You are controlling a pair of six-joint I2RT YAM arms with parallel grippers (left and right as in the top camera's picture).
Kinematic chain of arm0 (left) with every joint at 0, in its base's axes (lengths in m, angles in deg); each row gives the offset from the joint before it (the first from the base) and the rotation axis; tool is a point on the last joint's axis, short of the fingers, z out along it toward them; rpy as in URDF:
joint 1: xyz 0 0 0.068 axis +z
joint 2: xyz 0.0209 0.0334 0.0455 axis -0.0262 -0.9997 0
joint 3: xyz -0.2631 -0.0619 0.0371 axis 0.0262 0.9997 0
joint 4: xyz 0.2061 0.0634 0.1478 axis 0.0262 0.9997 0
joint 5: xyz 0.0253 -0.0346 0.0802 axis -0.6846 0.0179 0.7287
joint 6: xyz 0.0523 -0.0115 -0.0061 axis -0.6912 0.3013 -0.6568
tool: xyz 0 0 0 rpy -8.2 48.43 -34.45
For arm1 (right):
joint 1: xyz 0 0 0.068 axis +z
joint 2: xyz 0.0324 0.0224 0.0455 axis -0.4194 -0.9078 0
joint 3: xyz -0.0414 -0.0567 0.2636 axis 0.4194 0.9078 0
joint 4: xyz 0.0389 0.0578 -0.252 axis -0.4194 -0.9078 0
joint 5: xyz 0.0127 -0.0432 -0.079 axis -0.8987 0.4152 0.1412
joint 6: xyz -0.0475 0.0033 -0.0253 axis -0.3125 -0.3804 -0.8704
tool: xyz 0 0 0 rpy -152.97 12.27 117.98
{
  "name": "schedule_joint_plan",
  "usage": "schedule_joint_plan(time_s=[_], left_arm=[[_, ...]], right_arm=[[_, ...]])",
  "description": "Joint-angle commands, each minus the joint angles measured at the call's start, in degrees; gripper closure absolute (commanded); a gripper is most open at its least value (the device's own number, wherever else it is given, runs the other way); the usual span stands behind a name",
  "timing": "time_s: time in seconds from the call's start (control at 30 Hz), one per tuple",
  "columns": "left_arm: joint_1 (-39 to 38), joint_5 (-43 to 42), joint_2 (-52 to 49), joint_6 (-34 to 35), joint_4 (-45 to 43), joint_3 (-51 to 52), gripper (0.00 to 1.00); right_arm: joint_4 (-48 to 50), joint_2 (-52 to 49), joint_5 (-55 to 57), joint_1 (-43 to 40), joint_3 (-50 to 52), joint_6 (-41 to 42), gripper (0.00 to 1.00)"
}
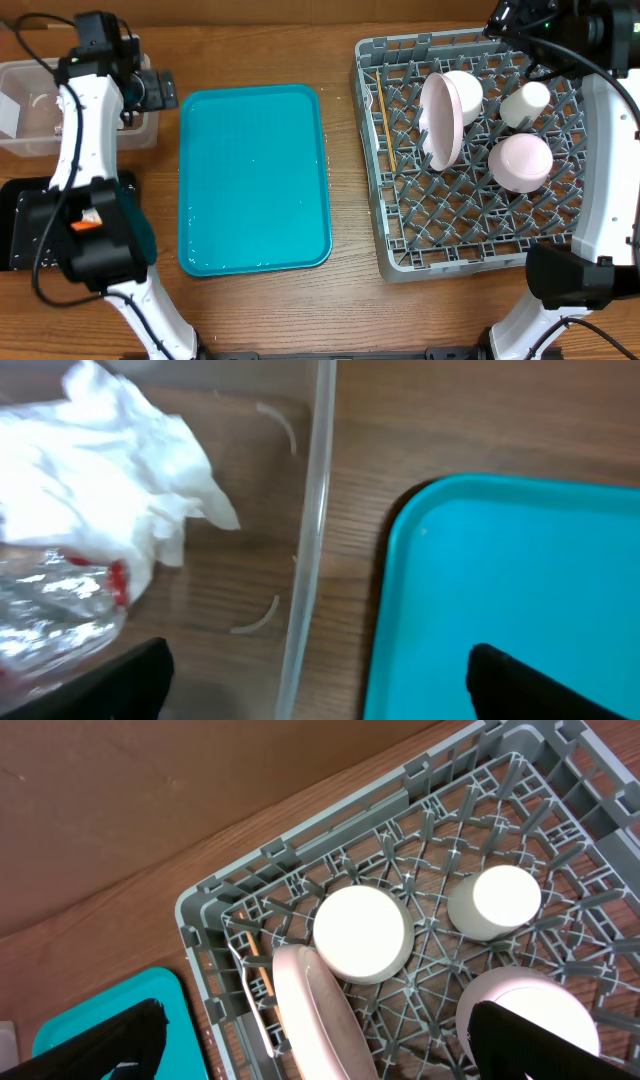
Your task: Sort waste into correct bins and load items into the dishwasher rack
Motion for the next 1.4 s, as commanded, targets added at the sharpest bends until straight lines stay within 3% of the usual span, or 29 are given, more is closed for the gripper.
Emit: schedule_joint_plan(time_s=[0.0,0.13,0.33,0.47,0.63,0.83,1.17,1.37], left_arm=[[0.3,0.8,-3.3,-3.8,-2.8,-0.2,0.10],[0.3,0.8,-5.7,-4.7,-7.6,-0.2,0.14],[0.3,0.8,-6.7,-4.9,-10.1,-0.2,0.49],[0.3,0.8,-7.2,-4.9,-10.2,-0.2,0.57],[0.3,0.8,-7.7,-7.3,-10.4,-0.2,0.82],[0.3,0.7,-7.7,-10.3,-11.6,-0.2,0.83],[0.3,0.7,-7.7,-12.7,-14.7,-0.2,0.96],[0.3,0.3,-7.7,-15.4,-15.5,-0.2,0.96]], right_arm=[[0.2,1.4,0.1,-0.2,-0.7,0.2,0.00],[0.2,1.4,0.1,-0.2,-0.7,0.2,0.00],[0.2,1.4,0.1,-0.2,-0.7,0.2,0.00],[0.2,1.4,0.2,-0.2,-0.7,0.2,0.00],[0.2,1.4,0.1,-0.2,-0.7,0.2,0.00],[0.2,1.4,0.1,-0.2,-0.7,0.2,0.00],[0.2,1.4,0.2,-0.2,-0.7,0.2,0.00],[0.2,1.4,0.2,-0.2,-0.7,0.2,0.00]])
